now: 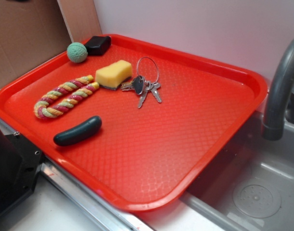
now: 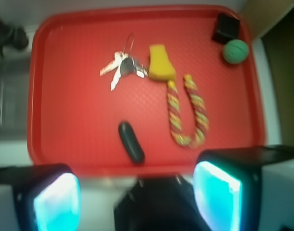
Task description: Grab the silver keys.
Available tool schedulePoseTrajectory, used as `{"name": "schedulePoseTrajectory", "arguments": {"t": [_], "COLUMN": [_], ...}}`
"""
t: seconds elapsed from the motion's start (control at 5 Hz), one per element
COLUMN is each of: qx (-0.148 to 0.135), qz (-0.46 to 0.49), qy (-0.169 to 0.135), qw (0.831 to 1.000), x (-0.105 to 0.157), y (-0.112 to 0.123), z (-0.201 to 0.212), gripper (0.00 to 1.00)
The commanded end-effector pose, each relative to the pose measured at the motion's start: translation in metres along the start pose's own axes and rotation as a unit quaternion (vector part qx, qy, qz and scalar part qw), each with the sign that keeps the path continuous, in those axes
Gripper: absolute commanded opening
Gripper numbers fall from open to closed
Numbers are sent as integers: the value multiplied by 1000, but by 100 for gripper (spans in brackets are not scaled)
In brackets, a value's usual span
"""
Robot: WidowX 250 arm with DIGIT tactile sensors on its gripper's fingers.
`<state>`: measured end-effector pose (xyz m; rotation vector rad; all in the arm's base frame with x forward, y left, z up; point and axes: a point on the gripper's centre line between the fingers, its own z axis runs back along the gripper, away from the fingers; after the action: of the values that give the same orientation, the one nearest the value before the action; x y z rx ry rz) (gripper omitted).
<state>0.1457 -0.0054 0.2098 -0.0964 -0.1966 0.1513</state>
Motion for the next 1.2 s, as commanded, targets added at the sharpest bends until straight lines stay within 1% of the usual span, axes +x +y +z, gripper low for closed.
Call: {"name": "schedulePoseTrajectory", "arguments": {"t": [0.0,0.2,0.8,1.0], "qx": [-150,-154,-154,-157], "qz": [81,96,96,99], "qy": [-111,-77,-77,-17], "qw": [979,980,980,983], "x": [61,81,81,108], "y": [14,18,18,1], "z": [-39,-63,-63,-114], "gripper": [100,100,100,100]}}
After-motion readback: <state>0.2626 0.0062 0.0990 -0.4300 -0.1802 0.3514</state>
